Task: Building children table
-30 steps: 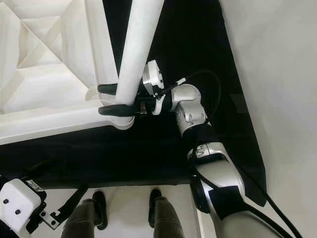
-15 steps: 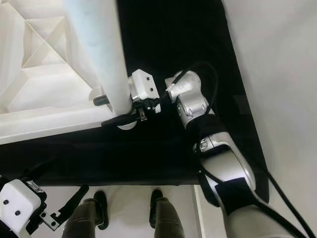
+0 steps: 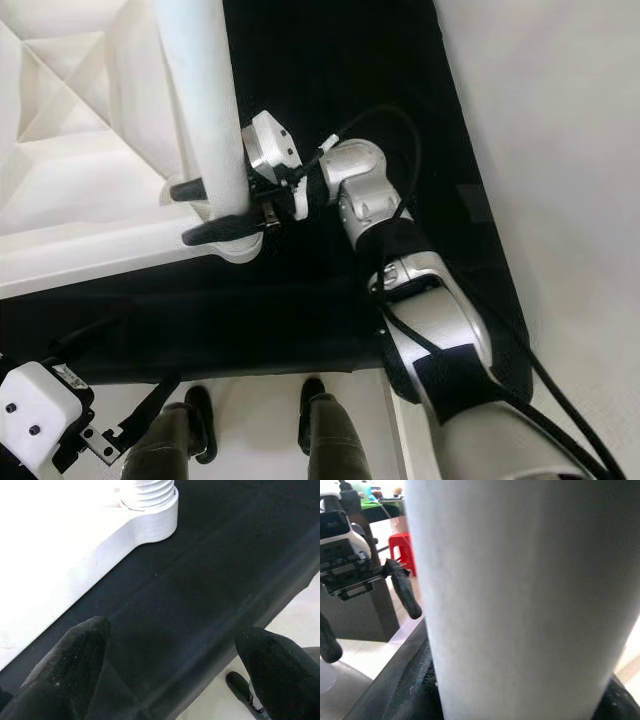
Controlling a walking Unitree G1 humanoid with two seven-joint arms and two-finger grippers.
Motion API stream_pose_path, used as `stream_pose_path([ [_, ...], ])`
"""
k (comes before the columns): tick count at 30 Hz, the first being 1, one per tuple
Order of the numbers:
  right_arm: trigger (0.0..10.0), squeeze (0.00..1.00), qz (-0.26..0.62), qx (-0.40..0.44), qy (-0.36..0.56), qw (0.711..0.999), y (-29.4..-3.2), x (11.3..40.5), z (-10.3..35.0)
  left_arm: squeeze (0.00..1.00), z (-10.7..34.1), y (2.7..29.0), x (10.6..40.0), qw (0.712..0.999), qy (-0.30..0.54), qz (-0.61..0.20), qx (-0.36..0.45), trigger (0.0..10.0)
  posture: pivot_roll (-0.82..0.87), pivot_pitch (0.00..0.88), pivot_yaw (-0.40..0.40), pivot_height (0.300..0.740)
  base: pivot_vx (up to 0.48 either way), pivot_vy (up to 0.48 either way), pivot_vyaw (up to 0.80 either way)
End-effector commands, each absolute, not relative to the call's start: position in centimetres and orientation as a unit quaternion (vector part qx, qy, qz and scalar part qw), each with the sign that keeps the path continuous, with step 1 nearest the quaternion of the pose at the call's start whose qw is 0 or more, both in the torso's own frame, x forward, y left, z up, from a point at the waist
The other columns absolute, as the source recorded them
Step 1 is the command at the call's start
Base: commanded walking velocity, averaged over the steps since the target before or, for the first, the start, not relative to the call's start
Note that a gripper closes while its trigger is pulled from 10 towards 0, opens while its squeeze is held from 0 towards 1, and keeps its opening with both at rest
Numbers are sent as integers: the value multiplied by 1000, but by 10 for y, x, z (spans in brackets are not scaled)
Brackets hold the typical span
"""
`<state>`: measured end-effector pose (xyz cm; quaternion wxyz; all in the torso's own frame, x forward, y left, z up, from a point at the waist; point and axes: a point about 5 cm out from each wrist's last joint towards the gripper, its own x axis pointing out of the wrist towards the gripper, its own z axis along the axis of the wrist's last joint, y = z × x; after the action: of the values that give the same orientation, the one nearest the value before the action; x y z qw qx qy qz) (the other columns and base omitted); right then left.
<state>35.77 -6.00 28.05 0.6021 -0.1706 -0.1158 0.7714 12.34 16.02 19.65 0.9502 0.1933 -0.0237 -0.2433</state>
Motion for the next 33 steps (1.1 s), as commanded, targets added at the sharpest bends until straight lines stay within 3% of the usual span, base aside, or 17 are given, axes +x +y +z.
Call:
stream_pose_path([
  [1, 10000, 0, 771, -163, -65, 612, -69, 359, 255, 0, 196, 158, 120, 952, -23, -247, 182, 10000, 41, 469, -81, 740, 0, 0, 0],
  [25, 10000, 0, 735, -186, -71, 648, -77, 356, 233, 0, 197, 157, 123, 951, -26, -246, 185, 10000, 16, 464, -90, 740, 0, 0, 0],
  [29, 10000, 0, 714, -192, -63, 671, -76, 357, 230, 0, 197, 157, 124, 951, -26, -246, 185, 10000, 13, 464, -92, 740, 0, 0, 0],
  [33, 10000, 0, 668, -185, -45, 720, -78, 362, 232, 0, 197, 156, 125, 951, -26, -246, 184, 10000, 1, 461, -97, 740, 0, 0, 0],
])
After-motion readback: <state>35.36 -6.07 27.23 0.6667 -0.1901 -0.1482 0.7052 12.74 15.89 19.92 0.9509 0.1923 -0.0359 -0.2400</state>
